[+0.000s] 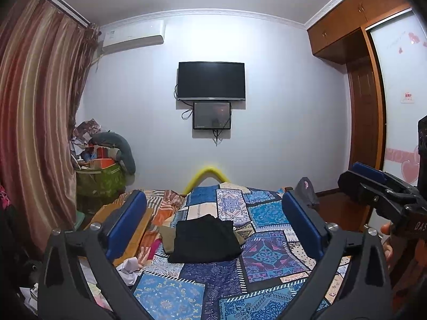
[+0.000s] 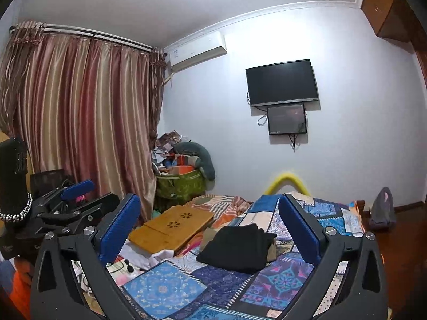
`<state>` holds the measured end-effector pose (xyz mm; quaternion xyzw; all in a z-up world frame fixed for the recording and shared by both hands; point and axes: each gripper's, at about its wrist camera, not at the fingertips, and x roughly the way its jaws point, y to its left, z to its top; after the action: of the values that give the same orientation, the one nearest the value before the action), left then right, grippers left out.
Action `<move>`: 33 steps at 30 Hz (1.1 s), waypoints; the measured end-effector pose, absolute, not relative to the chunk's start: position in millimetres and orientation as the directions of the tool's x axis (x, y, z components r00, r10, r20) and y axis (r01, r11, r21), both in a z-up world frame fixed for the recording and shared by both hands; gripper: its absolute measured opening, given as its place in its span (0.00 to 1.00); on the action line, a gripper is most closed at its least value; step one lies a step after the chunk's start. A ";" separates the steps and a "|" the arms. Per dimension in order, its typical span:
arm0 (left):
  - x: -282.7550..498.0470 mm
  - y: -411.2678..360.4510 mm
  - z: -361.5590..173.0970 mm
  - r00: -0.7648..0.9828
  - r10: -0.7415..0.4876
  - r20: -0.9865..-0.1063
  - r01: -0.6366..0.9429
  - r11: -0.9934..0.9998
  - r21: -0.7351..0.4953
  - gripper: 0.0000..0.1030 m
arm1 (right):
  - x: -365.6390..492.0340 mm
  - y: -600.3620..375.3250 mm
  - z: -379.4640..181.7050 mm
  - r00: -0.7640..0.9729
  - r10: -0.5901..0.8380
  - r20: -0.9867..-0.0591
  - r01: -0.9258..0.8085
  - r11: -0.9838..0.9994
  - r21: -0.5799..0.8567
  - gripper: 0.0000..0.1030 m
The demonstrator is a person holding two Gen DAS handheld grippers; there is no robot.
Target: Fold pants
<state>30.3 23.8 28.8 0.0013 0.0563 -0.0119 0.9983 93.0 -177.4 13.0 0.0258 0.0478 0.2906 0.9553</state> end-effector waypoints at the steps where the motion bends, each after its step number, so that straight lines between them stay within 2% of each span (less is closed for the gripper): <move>1: 30.6 23.8 28.2 0.993 -0.022 -0.113 0.022 1.000 0.001 1.00 | 92.6 -177.0 13.9 0.827 0.557 -0.077 -0.553 0.830 0.074 1.00; 21: 38.1 17.9 14.9 0.991 -0.024 -0.133 0.025 1.000 0.010 1.00 | 94.6 -175.9 3.6 0.826 0.549 -0.131 -0.544 0.836 0.072 1.00; 33: 39.5 19.6 14.6 0.990 -0.038 -0.137 0.038 0.999 0.002 1.00 | 91.8 -177.6 6.1 0.826 0.548 -0.132 -0.544 0.836 0.072 1.00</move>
<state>39.5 19.6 14.6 0.0024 0.0686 -0.0191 0.9975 91.8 -177.6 6.1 0.0159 0.0737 0.2859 0.9553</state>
